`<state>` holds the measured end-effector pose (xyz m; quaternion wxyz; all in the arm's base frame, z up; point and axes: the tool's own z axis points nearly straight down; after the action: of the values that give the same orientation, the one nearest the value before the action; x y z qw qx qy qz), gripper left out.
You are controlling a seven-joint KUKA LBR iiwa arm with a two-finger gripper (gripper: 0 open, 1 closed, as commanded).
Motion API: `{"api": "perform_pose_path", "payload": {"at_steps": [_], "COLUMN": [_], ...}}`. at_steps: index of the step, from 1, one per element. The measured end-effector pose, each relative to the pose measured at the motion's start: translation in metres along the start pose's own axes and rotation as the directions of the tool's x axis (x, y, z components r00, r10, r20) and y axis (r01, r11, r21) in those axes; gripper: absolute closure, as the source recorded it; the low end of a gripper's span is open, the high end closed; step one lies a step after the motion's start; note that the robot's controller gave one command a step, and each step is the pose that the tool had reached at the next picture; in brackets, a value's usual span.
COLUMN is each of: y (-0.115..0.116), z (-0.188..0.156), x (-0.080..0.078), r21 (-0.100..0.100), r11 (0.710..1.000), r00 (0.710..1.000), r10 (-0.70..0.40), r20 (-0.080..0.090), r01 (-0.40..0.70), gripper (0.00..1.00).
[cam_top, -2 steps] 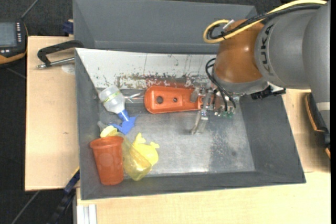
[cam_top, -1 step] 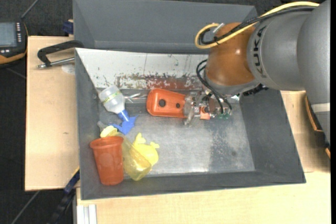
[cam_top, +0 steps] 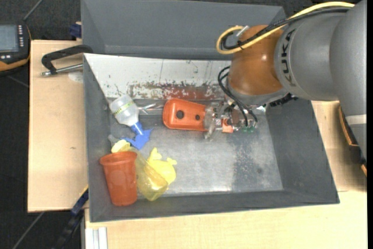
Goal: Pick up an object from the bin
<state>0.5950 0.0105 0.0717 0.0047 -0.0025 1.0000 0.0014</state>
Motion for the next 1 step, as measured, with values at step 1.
{"api": "perform_pose_path", "payload": {"at_steps": [1], "y": [-0.0072], "z": [-0.0497], "x": [0.0050], "r21": [-0.001], "r11": [1.000], "r00": [1.000], "r10": [-0.008], "r20": [-0.002], "r01": [0.008], "gripper": [1.00]}}
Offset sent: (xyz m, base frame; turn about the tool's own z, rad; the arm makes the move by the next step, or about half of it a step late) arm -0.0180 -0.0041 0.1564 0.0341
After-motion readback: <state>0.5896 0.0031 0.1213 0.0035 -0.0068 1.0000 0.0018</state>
